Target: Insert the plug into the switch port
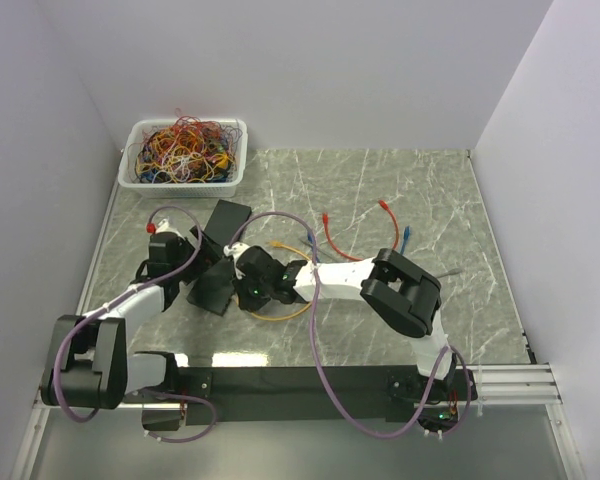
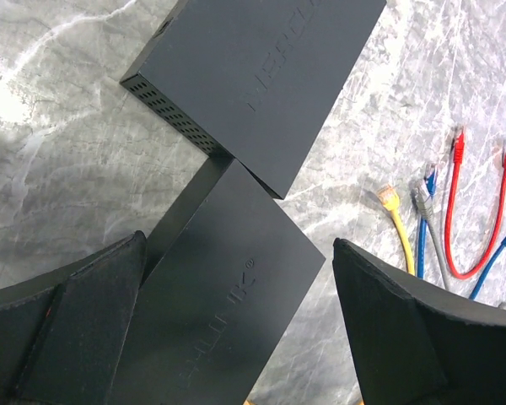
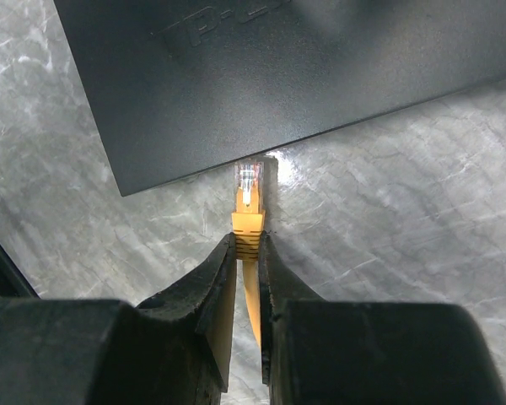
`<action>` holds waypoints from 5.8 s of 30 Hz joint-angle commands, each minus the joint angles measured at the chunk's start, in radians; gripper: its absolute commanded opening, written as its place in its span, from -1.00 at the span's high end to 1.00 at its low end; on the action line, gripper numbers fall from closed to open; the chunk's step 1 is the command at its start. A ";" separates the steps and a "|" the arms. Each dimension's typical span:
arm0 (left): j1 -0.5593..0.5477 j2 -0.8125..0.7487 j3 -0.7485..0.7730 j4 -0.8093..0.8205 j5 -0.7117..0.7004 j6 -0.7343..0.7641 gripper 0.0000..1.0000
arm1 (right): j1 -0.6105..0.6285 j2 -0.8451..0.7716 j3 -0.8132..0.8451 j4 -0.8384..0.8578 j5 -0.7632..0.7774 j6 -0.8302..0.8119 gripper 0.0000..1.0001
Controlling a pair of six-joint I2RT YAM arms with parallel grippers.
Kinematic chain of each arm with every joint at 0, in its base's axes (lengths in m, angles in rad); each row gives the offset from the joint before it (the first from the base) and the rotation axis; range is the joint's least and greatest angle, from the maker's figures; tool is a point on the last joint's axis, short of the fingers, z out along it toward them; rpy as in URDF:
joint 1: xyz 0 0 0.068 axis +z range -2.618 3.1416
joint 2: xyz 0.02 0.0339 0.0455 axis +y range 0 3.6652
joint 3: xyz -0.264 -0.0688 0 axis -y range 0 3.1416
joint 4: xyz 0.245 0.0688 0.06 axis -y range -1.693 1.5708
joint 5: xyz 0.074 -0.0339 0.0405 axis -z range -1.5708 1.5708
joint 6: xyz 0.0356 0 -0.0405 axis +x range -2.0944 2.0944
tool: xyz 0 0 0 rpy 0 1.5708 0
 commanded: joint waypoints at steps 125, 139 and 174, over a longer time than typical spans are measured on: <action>-0.124 -0.062 -0.026 -0.101 -0.105 -0.054 -0.77 | 0.070 -0.093 -0.068 0.224 0.165 -0.124 1.00; -0.206 0.012 0.022 -0.153 -0.165 -0.053 -0.40 | 0.066 -0.131 -0.065 0.259 0.185 -0.208 1.00; -0.333 -0.042 -0.130 -0.058 -0.099 -0.139 -0.35 | -0.016 -0.150 -0.099 0.436 -0.039 -0.339 1.00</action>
